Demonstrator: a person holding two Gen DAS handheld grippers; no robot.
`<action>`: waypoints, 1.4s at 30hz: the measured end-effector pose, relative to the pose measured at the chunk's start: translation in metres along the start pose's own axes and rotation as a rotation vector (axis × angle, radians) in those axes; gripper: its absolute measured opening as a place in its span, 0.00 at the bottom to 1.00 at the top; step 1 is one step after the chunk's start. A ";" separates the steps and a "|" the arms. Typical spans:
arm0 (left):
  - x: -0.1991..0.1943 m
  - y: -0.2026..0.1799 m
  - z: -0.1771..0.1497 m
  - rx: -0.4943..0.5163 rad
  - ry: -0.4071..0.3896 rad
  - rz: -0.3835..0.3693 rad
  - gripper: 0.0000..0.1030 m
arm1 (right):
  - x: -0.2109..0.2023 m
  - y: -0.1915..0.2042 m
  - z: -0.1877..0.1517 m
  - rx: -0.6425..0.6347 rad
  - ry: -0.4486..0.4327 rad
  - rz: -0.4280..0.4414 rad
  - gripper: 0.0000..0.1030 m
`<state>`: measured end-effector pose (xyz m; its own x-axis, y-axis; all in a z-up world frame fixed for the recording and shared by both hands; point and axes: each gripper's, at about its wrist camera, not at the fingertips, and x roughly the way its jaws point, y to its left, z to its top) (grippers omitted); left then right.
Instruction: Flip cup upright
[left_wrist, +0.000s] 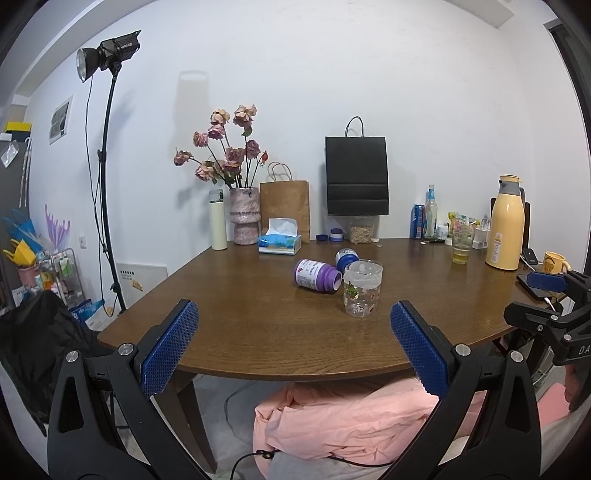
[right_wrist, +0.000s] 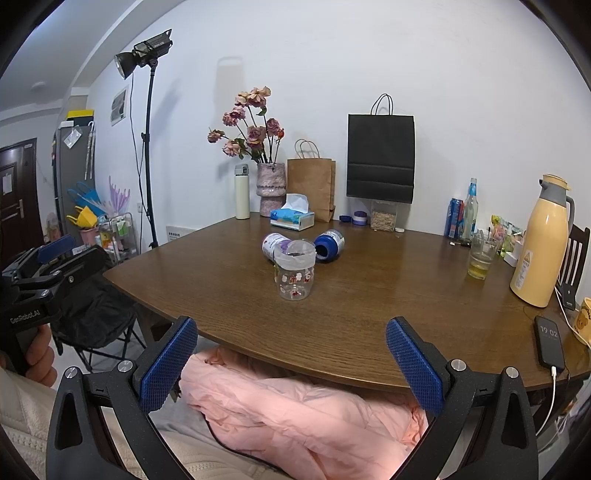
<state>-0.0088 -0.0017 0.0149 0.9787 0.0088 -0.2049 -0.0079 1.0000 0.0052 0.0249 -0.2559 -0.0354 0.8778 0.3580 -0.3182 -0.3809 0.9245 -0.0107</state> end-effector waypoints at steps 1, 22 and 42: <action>0.000 0.000 0.000 0.001 -0.001 0.000 1.00 | 0.000 0.000 0.000 0.001 0.002 0.000 1.00; 0.000 0.000 -0.001 0.003 -0.005 0.001 1.00 | 0.000 0.000 0.000 0.000 0.000 0.001 1.00; 0.082 0.023 0.008 -0.040 0.050 -0.030 1.00 | 0.043 -0.030 0.026 0.016 -0.063 -0.035 1.00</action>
<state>0.0725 0.0221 0.0056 0.9671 -0.0223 -0.2534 0.0124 0.9991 -0.0403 0.0816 -0.2653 -0.0241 0.9073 0.3322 -0.2579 -0.3452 0.9385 -0.0055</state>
